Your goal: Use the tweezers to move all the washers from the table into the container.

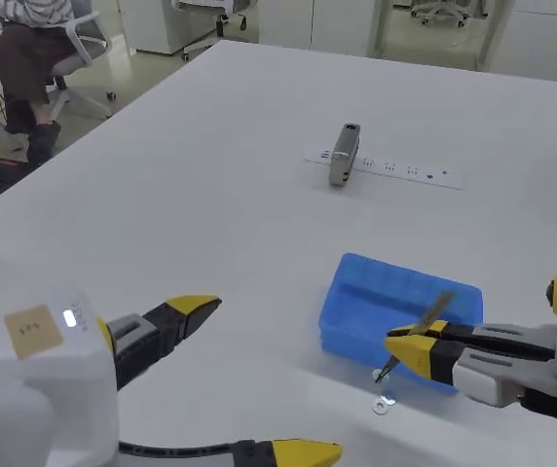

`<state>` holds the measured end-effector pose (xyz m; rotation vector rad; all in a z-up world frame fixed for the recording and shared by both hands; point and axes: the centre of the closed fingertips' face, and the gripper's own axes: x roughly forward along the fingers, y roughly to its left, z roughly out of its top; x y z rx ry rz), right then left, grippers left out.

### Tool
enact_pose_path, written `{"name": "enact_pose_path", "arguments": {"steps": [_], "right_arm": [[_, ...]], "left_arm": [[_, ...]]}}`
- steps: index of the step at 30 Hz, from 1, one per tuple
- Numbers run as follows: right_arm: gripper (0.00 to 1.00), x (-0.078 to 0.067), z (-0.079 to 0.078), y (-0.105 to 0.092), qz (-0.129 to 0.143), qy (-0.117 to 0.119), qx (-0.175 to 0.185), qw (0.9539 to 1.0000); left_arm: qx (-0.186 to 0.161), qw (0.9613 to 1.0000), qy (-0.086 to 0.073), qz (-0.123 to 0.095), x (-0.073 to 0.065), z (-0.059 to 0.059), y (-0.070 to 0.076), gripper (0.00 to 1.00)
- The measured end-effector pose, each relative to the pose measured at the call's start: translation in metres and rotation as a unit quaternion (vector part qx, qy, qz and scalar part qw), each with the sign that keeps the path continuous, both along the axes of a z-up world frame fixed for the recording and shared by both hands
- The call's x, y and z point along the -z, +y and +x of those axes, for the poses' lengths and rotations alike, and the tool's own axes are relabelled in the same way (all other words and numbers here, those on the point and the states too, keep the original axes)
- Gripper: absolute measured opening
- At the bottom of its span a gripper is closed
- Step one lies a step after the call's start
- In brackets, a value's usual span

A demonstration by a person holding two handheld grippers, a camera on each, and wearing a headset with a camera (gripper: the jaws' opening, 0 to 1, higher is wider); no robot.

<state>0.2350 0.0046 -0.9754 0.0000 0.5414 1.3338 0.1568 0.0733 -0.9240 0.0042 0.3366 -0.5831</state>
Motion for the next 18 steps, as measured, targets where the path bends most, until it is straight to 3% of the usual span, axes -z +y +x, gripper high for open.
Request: {"name": "enact_pose_path", "arguments": {"steps": [9,18], "right_arm": [[0.03,-0.017,-0.002,-0.003,0.011,-0.012,0.003,0.9999],[0.03,-0.032,0.010,-0.002,0.025,-0.026,0.013,0.9993]], "left_arm": [[0.001,1.0000,-0.001,0.001,0.000,-0.001,-0.001,0.91],[-0.002,1.0000,-0.001,0.003,0.000,-0.001,0.001,0.91]]}}
